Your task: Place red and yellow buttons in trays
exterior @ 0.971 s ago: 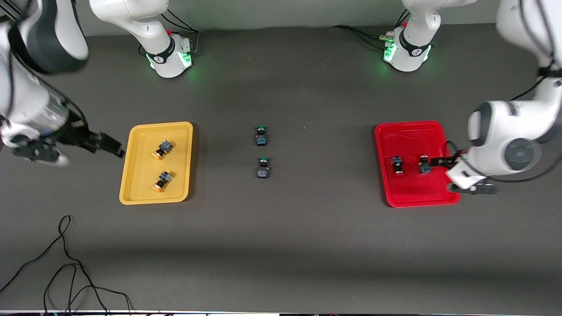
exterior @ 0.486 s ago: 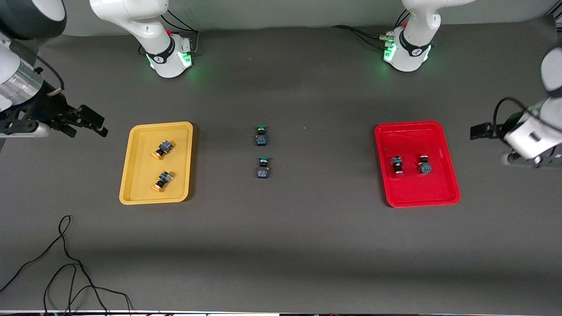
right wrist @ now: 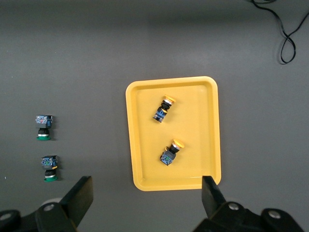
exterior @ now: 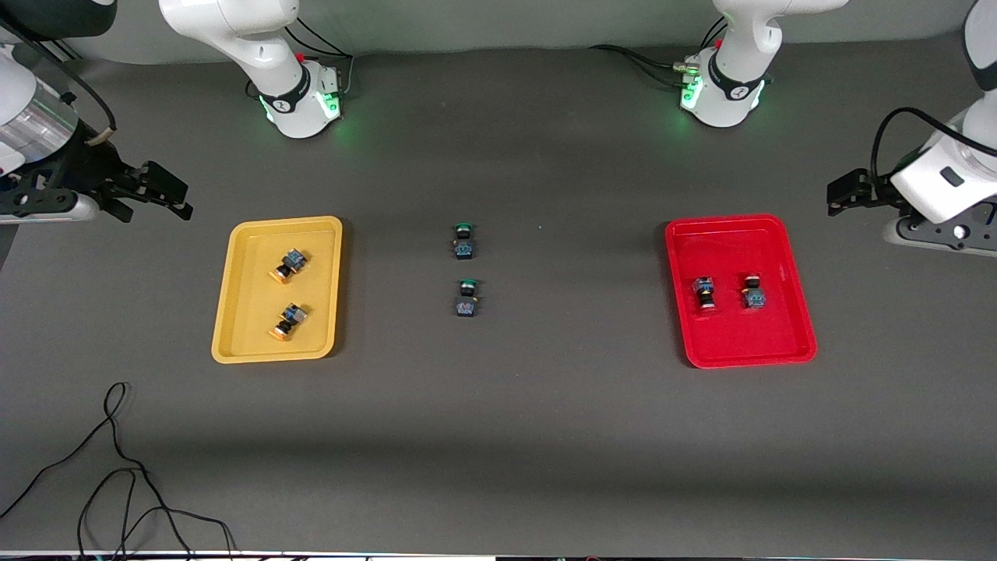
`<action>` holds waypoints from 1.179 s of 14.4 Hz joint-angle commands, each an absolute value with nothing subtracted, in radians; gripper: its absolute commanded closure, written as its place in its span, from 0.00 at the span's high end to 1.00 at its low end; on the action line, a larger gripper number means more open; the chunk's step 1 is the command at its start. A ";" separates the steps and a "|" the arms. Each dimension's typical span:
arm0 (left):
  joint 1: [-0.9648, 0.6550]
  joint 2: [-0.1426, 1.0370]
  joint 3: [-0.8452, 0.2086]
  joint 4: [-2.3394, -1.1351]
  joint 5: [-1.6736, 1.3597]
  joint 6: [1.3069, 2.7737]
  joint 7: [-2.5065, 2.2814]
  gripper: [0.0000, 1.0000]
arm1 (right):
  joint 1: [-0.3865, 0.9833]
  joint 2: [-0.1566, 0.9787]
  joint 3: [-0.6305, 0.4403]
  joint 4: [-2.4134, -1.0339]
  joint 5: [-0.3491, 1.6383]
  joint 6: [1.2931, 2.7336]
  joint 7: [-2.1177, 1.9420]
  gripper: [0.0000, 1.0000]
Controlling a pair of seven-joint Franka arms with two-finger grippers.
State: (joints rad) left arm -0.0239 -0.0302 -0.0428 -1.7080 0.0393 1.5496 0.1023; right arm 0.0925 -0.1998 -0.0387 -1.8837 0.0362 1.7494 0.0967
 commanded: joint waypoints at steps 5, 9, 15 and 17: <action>-0.091 -0.012 0.029 -1.658 0.003 1.516 0.077 1.00 | 0.078 -0.222 -0.041 -1.876 0.028 1.733 0.080 1.00; -0.084 -0.012 0.028 -1.660 0.002 1.517 0.077 1.00 | 0.078 -0.221 -0.040 -1.878 0.026 1.744 0.080 1.00; -0.084 -0.012 0.028 -1.661 -0.003 1.517 0.077 1.00 | 0.057 -0.238 -0.049 -1.875 0.018 1.724 0.077 1.00; -0.084 -0.012 0.028 -1.661 -0.008 1.516 0.075 1.00 | 0.057 -0.238 -0.045 -1.875 0.015 1.718 0.065 1.00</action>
State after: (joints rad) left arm -0.0648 -0.0241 0.0110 -1.6906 0.0045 1.5423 0.0881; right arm 0.0587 -0.2284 -0.0483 -1.8818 0.0357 1.7427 0.0938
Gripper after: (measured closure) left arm 0.000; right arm 0.000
